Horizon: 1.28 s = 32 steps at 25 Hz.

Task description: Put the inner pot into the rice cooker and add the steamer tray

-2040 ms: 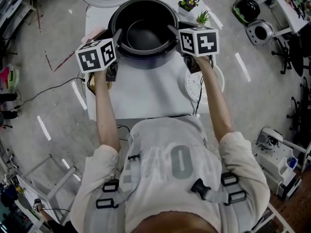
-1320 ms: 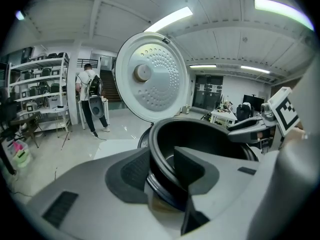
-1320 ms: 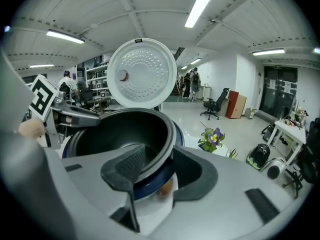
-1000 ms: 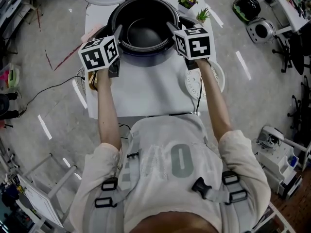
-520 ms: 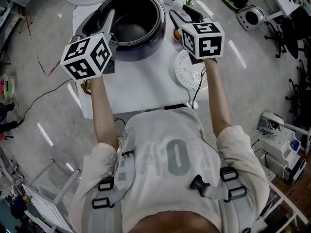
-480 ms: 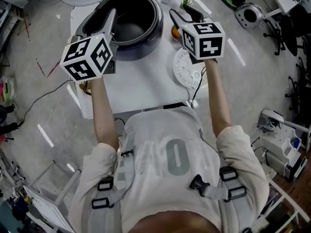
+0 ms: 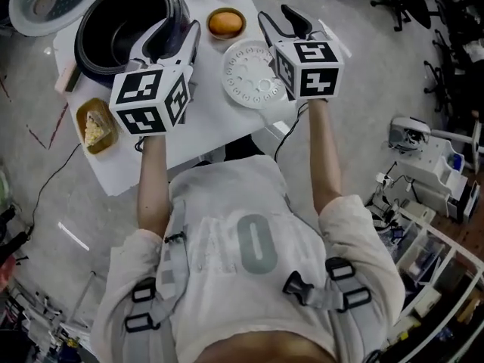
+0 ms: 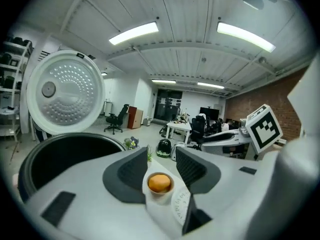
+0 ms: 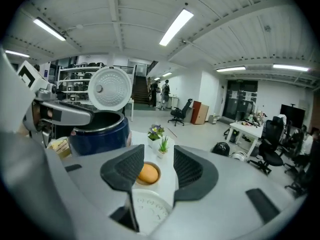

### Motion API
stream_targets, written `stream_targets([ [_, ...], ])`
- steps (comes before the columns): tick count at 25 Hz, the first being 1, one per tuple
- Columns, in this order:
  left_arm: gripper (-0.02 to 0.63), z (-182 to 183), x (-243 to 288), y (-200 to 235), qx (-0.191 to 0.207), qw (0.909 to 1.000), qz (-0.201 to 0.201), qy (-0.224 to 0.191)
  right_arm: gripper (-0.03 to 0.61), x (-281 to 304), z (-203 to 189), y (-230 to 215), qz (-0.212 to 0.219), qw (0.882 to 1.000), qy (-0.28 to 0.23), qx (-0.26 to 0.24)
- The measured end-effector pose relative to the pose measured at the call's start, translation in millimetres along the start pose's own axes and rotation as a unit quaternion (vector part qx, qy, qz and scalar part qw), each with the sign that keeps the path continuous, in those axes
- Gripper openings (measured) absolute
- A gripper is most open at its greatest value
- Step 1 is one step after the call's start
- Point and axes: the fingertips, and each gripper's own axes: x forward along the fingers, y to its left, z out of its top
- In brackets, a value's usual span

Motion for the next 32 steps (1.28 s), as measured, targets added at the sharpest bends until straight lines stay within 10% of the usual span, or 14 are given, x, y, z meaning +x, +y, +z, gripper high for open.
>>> stream_targets([
  [20, 0.166, -203, 61, -73, 0.001, 0.9743, -0.037, 0.222, 0.189, -35, -223, -48, -0.079, 0.978, 0.142, 0.129],
  [32, 0.166, -247, 67, -69, 0.012, 0.9591, -0.026, 0.282, 0.186, -32, -263, -48, -0.091, 0.969, 0.168, 0.156],
])
